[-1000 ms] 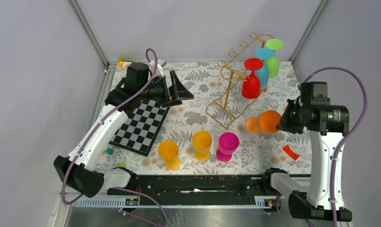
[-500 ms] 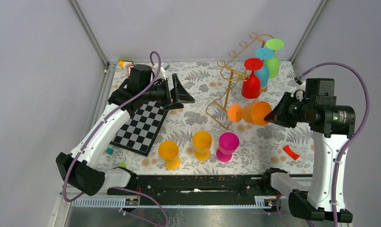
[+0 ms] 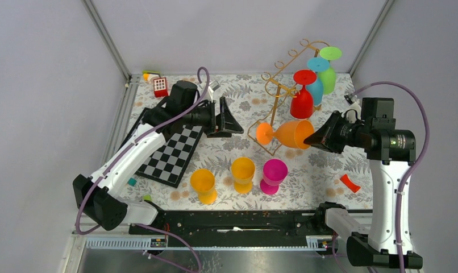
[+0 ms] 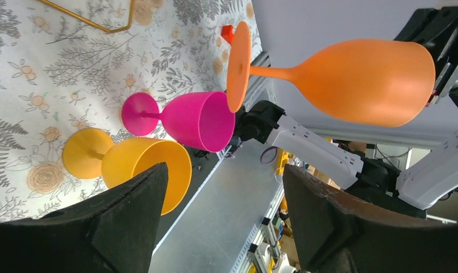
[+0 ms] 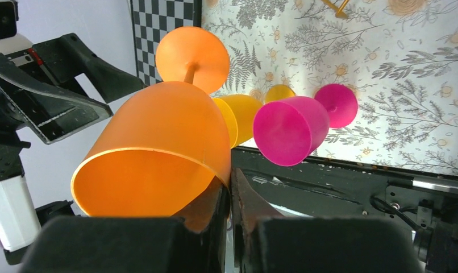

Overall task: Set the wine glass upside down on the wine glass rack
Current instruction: Turn the wine glass upside down at the wine rack.

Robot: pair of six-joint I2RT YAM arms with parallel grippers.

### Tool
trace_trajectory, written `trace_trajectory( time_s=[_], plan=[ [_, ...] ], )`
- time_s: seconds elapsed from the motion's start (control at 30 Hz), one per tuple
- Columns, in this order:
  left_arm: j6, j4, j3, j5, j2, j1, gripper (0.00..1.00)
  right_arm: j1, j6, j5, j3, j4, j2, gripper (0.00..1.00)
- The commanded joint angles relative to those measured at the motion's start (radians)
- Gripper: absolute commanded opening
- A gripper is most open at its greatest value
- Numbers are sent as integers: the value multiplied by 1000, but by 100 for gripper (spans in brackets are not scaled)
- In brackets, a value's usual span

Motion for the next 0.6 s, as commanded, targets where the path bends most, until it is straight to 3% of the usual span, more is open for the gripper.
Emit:
trace_trajectory(
  time_s=[0.0, 0.57],
  plan=[
    [5, 82, 4, 47, 12, -42, 76, 1, 50, -99, -44, 88, -34, 0],
    [-11, 134, 49, -11, 100, -117, 57, 1, 135, -154, -112, 162, -81, 0]
  ],
)
